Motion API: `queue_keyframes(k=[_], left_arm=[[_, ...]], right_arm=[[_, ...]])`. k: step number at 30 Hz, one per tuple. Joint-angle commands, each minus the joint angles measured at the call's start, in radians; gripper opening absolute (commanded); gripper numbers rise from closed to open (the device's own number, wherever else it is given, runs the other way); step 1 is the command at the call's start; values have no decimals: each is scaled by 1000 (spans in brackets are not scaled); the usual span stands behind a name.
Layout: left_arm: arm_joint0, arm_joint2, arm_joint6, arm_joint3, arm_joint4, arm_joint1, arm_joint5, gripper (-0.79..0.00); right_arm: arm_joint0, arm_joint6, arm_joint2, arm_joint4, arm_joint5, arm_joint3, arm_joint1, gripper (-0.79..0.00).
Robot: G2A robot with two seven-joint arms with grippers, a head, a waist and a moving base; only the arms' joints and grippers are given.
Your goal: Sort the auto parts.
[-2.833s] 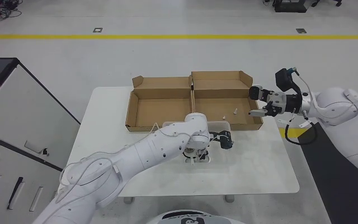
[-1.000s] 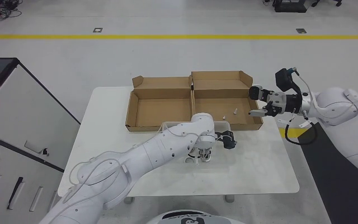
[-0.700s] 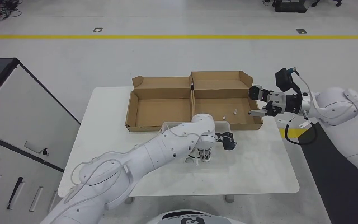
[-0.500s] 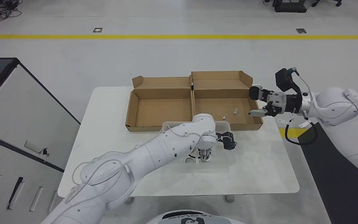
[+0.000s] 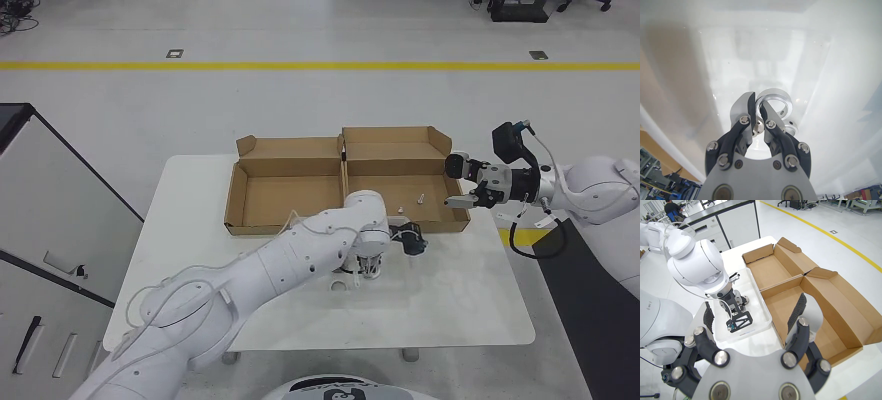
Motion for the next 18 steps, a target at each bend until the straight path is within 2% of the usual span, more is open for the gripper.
queue_keyframes(k=[1,5,10,18], left_arm=[[8,-26,-18,-45,8,21,8,-785],[34,-72,-30,-136,40,70,17,-785],[88,-132,-13,-236,101,145,0,-785],[211,-304,85,-443,122,276,-98,-785]], right_arm=[[0,0,0,0,0,0,0,0],[0,0,0,0,0,0,0,0],[0,0,0,0,0,0,0,0],[0,0,0,0,0,0,0,0]])
